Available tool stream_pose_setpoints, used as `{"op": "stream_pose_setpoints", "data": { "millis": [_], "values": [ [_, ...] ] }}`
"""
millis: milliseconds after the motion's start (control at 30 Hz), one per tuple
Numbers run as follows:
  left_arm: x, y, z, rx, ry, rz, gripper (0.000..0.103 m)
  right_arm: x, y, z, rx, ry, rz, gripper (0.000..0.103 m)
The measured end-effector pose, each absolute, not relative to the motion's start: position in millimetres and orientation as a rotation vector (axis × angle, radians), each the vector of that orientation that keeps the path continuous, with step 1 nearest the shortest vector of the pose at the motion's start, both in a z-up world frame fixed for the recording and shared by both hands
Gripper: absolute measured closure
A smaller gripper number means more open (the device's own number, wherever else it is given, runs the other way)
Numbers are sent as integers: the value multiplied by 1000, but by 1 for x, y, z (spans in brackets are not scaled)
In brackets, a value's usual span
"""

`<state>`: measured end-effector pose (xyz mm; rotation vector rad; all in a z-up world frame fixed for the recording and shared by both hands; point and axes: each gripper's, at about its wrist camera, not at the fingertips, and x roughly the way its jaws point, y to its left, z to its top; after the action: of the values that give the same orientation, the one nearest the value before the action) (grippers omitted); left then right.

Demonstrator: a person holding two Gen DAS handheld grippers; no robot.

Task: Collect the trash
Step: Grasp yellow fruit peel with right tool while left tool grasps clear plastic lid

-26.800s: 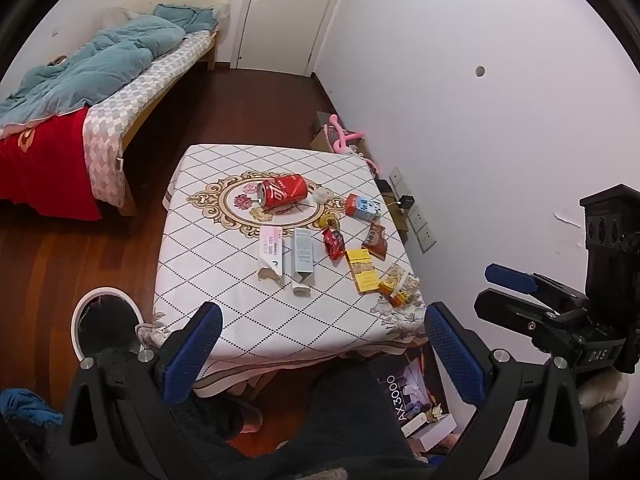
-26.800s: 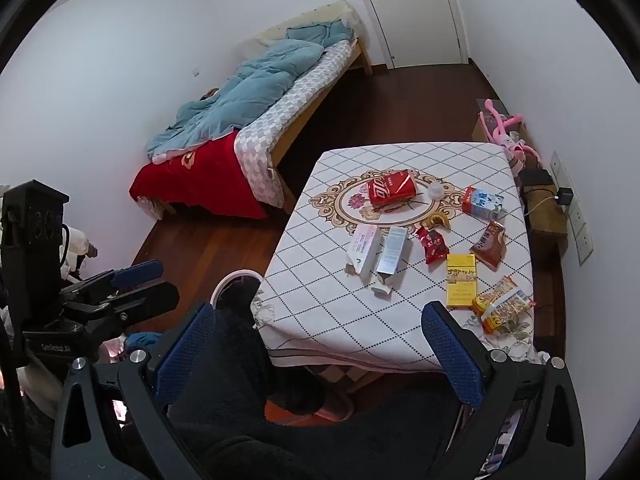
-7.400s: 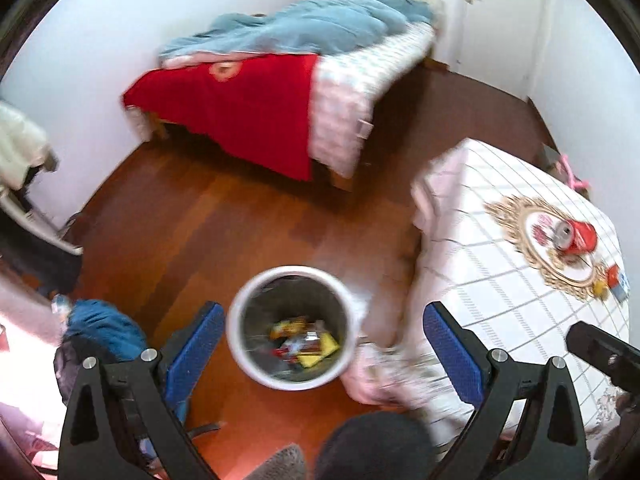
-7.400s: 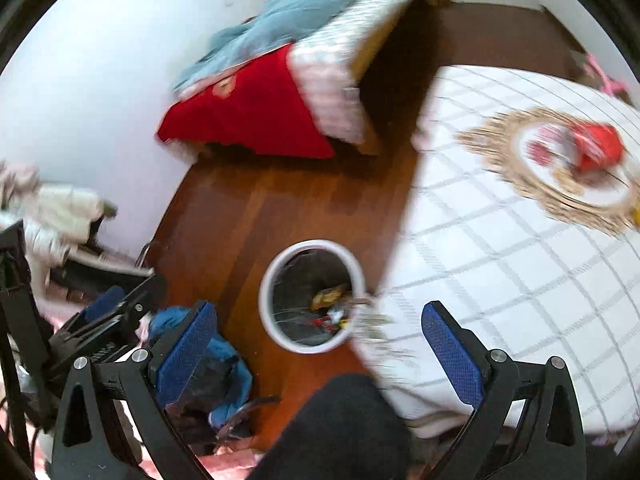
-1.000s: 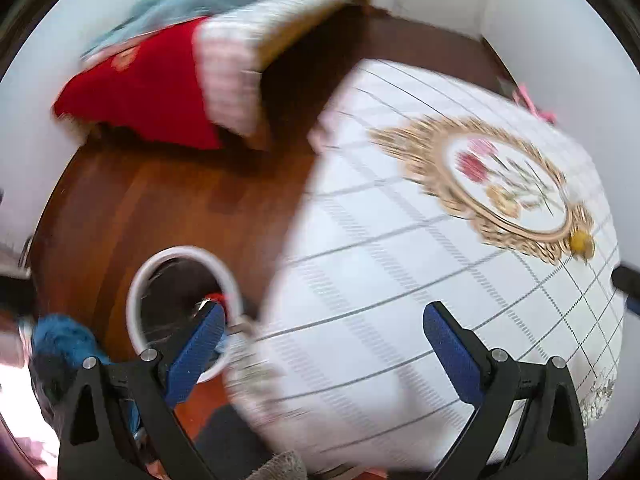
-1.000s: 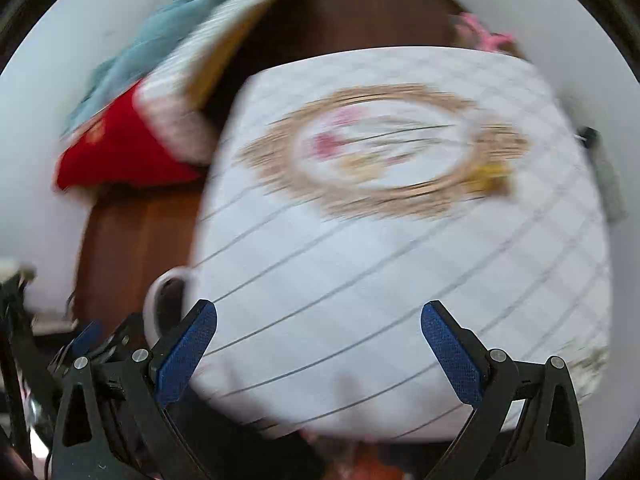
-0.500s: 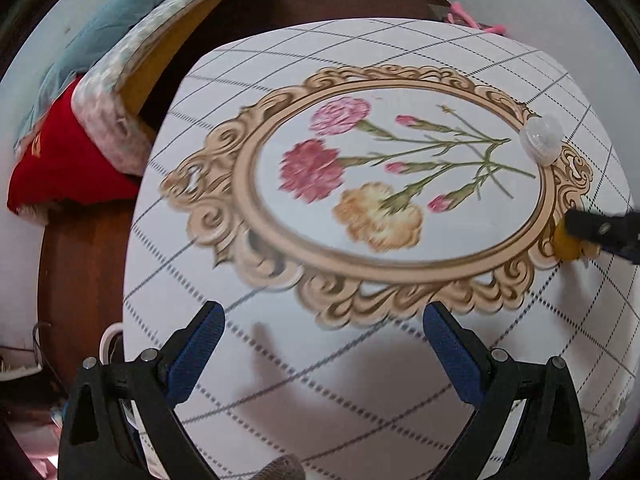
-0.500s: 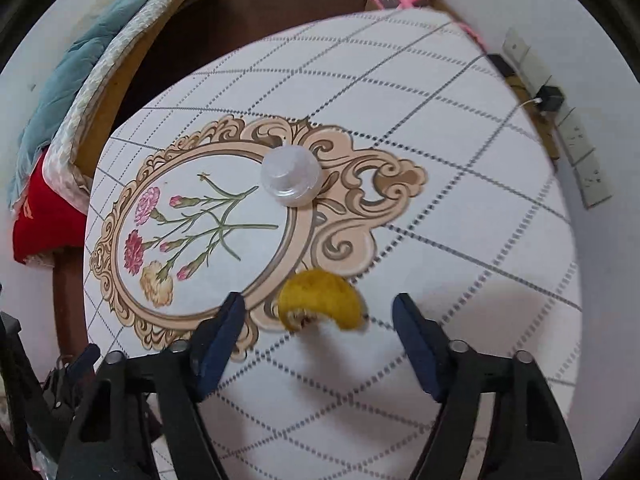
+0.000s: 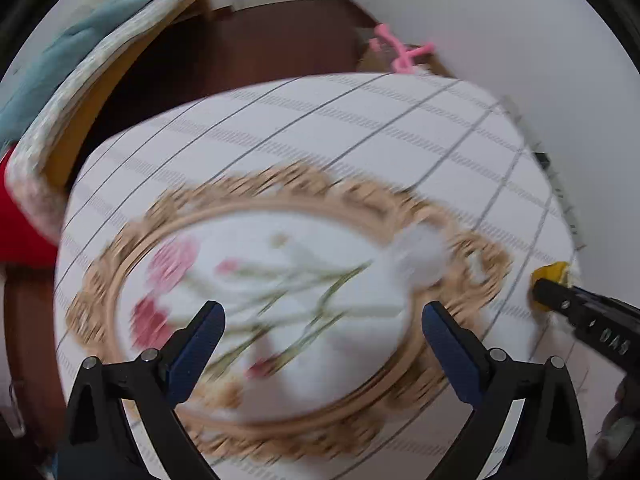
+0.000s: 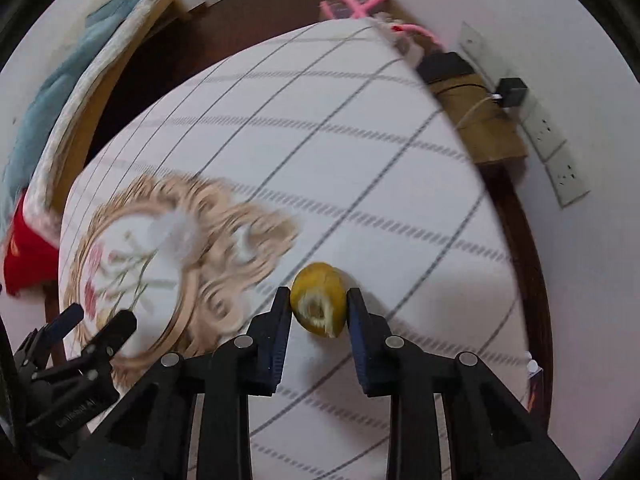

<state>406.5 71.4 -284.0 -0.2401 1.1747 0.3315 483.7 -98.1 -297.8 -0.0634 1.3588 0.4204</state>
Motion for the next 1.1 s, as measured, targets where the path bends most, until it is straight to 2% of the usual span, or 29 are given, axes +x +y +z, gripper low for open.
{"op": "stream_pose_setpoints", "data": {
  "millis": [67,133,233,367,433,800,1100],
  "values": [
    [422,61,-286,-198,1179,298,12,494,-103,-297,-60,1353,402,74],
    [436,52,-292,-161,1201,279,31,501,-107,-298,-41,1359,395,74],
    [448,48,-303,-164,1232,251,51,507,-105,-299,-34,1359,388,74],
    [454,41,-305,-151,1212,243,54,512,-107,-299,-30,1361,395,74],
    [457,41,-304,-155,1198,233,65,511,-106,-300,-37,1359,398,74],
    [427,48,-291,-111,1151,282,67,497,-102,-297,-66,1358,410,75],
    [332,64,-249,-135,1089,357,66,425,-101,-285,-62,1363,506,75]
  ]
}}
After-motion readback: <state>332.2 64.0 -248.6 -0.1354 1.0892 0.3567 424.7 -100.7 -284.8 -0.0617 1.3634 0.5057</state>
